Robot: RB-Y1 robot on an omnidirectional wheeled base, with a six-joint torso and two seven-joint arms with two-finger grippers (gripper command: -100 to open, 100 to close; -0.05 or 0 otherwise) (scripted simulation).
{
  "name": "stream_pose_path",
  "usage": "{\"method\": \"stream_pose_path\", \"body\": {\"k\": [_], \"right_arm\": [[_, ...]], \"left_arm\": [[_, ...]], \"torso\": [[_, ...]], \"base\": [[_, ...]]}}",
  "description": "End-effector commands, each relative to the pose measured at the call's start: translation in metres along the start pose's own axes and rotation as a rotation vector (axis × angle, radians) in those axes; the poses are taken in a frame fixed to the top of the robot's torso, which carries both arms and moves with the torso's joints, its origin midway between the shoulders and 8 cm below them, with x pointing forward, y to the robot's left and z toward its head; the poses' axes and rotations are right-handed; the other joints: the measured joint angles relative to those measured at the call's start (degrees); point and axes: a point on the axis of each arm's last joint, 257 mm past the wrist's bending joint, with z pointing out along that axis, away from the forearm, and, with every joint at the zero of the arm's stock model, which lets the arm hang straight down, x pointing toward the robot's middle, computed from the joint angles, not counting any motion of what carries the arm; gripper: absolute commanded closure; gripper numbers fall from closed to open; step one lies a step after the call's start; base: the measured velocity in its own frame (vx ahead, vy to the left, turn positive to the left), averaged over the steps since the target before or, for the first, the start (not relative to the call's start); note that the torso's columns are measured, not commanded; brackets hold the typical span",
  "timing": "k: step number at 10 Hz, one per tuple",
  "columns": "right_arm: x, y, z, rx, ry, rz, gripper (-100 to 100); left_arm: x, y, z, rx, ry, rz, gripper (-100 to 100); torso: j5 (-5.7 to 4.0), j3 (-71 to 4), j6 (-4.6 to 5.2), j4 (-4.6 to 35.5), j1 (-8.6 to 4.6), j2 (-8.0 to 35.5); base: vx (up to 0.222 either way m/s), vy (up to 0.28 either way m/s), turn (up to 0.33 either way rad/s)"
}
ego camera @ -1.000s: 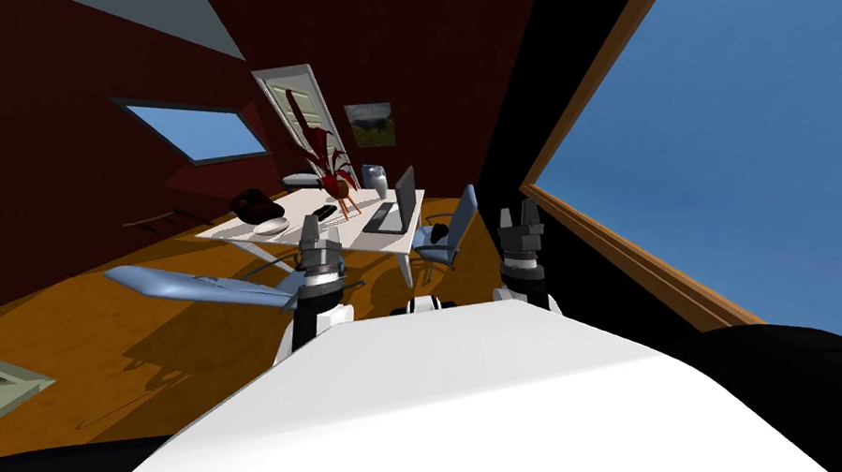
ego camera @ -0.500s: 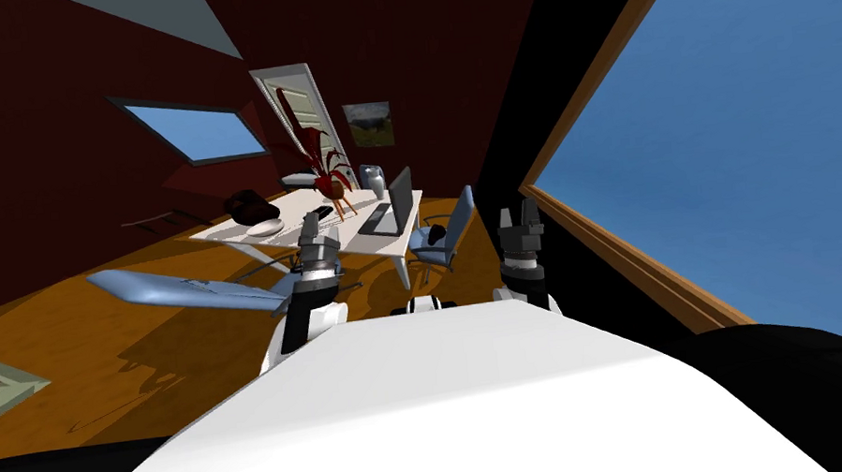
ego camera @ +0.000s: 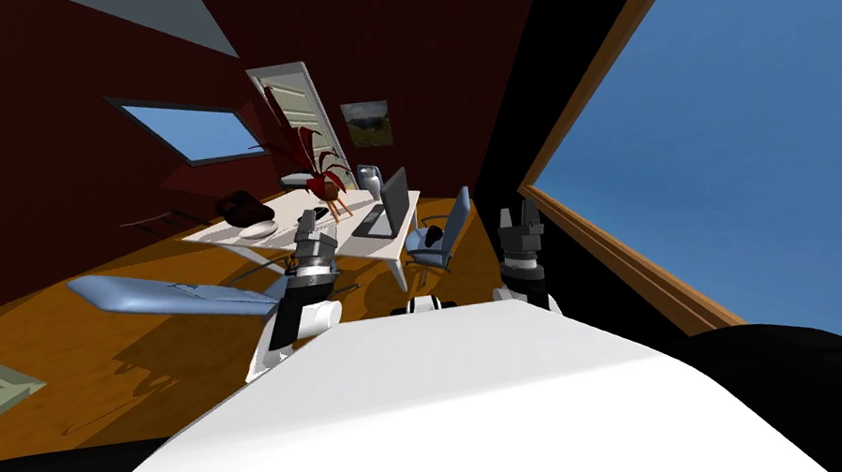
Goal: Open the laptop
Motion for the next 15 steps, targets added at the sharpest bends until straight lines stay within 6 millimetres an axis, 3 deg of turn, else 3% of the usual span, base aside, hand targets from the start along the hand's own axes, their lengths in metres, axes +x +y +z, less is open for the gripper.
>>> {"method": "stream_pose_path", "body": {"k": [1,15], "right_arm": [[0.000,0.000,0.000,0.000,0.000,0.000,0],[0.000,0.000,0.000,0.000,0.000,0.000,0]], "left_arm": [[-0.008,0.004,0.007,-0.038,-0.003,-0.029,-100],[-0.034,0.032,0.028,-0.240,-0.008,-0.125,-100]], "torso": [[-0.02,-0.06,0.00,-0.03,-0.08,-0.11],[-0.02,-0.07,0.00,-0.04,-0.07,-0.11]], "base": [[0.048,-0.108,0.011],[0.036,-0.072,0.008]]}}
